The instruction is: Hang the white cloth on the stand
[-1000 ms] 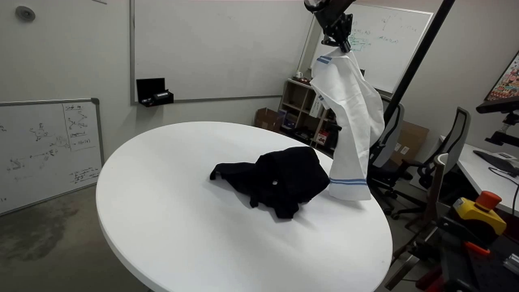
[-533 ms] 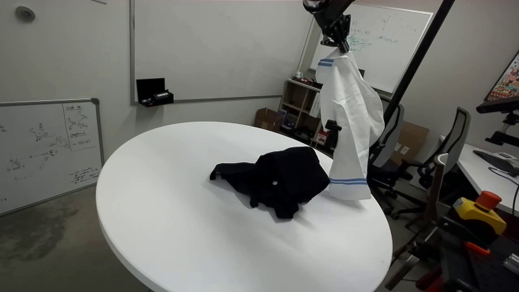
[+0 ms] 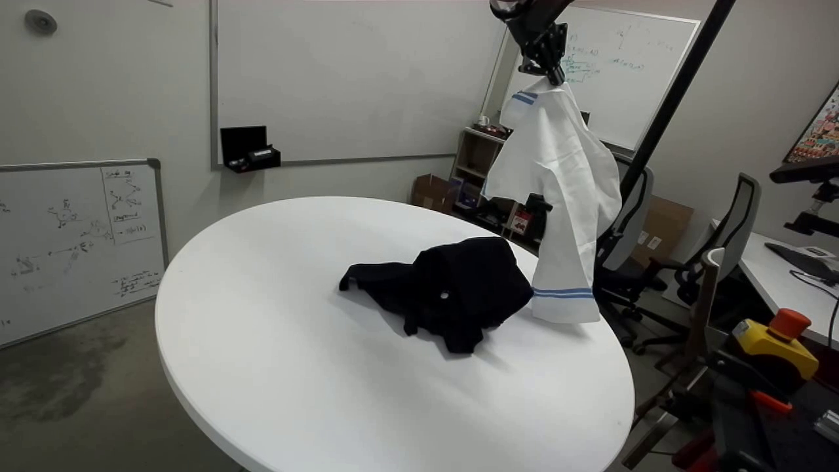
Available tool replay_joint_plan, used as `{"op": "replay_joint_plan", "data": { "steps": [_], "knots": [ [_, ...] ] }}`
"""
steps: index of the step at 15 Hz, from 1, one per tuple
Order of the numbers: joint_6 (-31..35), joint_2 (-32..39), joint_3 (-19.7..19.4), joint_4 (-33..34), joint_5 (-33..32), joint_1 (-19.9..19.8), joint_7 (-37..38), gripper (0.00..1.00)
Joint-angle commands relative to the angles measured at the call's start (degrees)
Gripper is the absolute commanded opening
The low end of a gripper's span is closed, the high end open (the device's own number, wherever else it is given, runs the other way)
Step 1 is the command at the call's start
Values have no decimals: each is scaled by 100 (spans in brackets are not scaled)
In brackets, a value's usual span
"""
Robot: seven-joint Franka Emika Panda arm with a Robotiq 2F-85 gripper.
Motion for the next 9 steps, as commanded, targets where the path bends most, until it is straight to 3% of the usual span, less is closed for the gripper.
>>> {"op": "replay_joint_plan", "data": {
  "steps": [1, 3, 4, 5, 9],
  "knots": [
    [0, 0, 0, 0, 0, 0, 0, 2],
    [0, 0, 0, 0, 0, 0, 0, 2],
    [0, 0, 0, 1, 0, 0, 0, 27],
    [-17, -7, 4, -10, 20, -3, 24, 28],
    [38, -138, 11, -126, 51, -96, -55, 57]
  ]
}}
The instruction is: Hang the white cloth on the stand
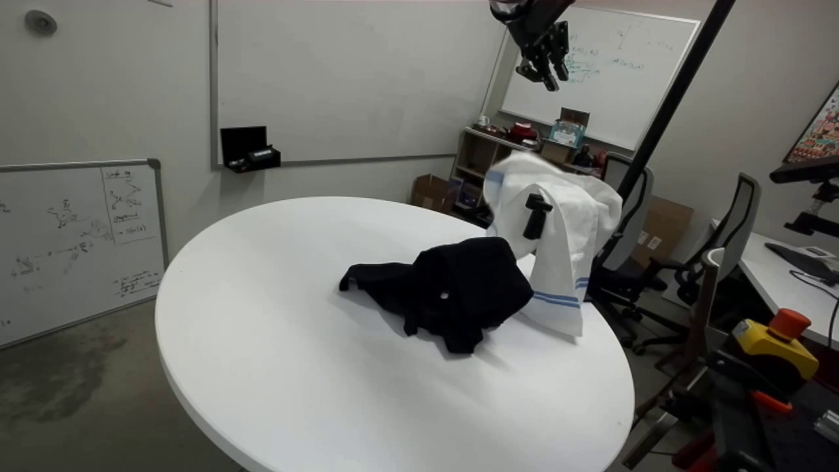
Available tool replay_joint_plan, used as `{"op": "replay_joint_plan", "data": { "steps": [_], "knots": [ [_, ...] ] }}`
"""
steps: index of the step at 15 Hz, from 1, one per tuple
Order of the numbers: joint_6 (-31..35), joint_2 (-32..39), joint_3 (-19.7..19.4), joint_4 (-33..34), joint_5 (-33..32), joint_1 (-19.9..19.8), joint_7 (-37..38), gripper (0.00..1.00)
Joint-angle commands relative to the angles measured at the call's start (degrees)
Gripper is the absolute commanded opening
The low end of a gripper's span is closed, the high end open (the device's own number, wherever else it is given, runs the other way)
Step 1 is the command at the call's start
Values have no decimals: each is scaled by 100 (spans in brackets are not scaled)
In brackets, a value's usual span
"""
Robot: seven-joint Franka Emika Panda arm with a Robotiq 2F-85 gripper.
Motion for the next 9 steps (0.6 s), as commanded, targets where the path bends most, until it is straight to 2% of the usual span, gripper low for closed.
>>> {"op": "replay_joint_plan", "data": {
  "steps": [1, 6, 9],
  "knots": [
    [43, -171, 10, -129, 51, -102, -62, 63],
    [127, -528, 51, -480, 59, -178, 80, 100],
    [201, -998, 75, -1040, 62, -81, 505, 100]
  ]
}}
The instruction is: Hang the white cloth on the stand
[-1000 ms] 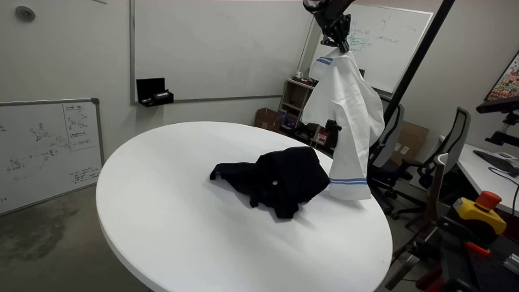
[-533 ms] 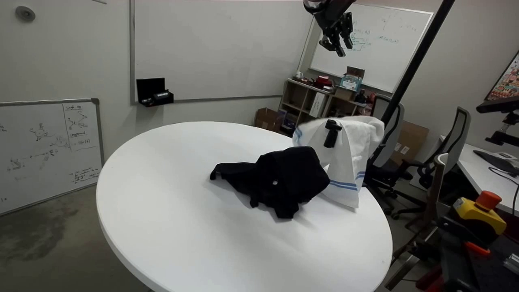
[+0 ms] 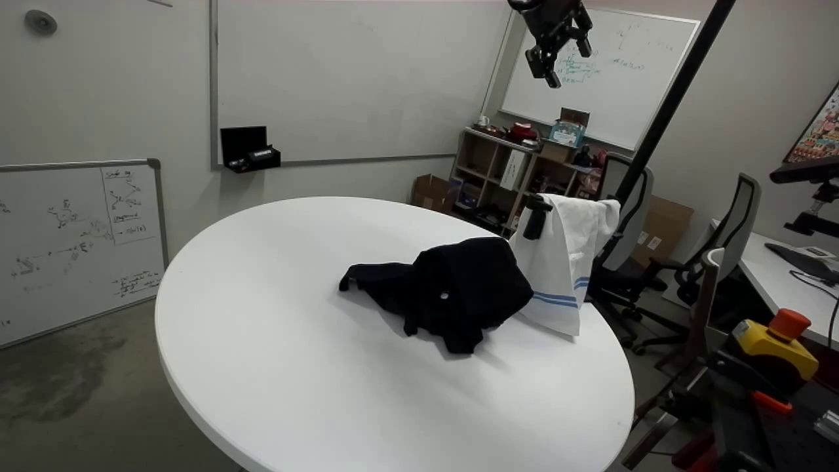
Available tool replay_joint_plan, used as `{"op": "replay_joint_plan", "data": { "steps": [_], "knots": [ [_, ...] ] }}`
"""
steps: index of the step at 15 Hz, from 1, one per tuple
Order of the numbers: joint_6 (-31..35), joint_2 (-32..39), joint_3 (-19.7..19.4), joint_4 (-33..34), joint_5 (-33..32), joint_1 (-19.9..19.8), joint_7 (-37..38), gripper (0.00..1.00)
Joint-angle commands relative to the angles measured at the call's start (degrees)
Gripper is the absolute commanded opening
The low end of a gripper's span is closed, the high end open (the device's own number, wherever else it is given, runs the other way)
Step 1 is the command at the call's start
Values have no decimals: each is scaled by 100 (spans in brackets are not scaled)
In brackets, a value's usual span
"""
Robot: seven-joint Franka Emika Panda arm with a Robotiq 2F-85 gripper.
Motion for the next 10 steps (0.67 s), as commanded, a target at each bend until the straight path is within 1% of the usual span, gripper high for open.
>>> {"op": "replay_joint_plan", "data": {
  "steps": [1, 2, 4, 5, 7, 8, 10],
  "knots": [
    [220, -859, 109, -1075, 82, 130, 527, 100],
    [171, -874, 184, -1170, 126, 256, 737, 100],
    [240, -1194, 306, -1687, 129, 382, 968, 100],
    [196, -1247, 231, -1802, 183, 522, 1104, 100],
    [74, -1470, 226, -2218, 119, 748, 1534, 100],
    [8, -1004, 194, -1490, 146, 611, 1122, 100],
    [-3, -1164, 222, -1805, 130, 748, 1379, 100]
  ]
}}
